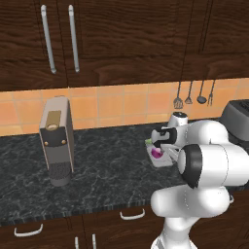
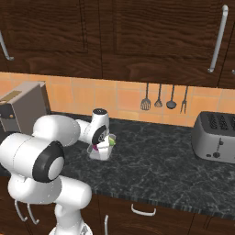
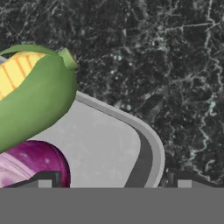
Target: Take the meat container that has the chicken drumstick and place it on the second highest rack of the freezer. Then take the vegetable container that has the corn and onion and place it on the highest rack of the freezer.
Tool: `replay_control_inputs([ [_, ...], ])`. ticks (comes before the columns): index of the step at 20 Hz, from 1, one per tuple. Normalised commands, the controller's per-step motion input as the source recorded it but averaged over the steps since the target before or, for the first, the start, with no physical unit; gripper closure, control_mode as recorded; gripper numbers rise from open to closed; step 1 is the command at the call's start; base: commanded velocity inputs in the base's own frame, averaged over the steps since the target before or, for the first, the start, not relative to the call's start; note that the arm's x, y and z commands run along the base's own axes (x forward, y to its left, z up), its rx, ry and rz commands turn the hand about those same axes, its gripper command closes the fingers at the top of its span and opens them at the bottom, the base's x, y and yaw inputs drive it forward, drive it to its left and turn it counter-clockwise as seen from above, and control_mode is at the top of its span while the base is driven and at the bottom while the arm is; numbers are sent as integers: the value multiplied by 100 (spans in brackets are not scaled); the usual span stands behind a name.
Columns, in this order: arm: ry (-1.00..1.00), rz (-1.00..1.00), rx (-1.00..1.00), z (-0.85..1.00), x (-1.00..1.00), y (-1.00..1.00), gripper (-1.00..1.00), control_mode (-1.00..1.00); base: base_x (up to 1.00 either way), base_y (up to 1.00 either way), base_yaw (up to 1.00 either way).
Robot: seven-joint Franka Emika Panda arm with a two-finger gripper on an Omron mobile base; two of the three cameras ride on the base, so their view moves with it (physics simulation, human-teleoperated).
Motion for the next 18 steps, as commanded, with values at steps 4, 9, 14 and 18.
replay_control_inputs([
  [4,2,-8,1,-58,1,0,-100,-100,0,0,0],
  [9,-1,-8,0,-40,-56,0,-100,-100,0,0,0],
  [14,-1,-6,2,-15,-71,-3,-100,-100,0,0,0],
  [18,5,-5,6,0,22,-19,-100,-100,0,0,0],
])
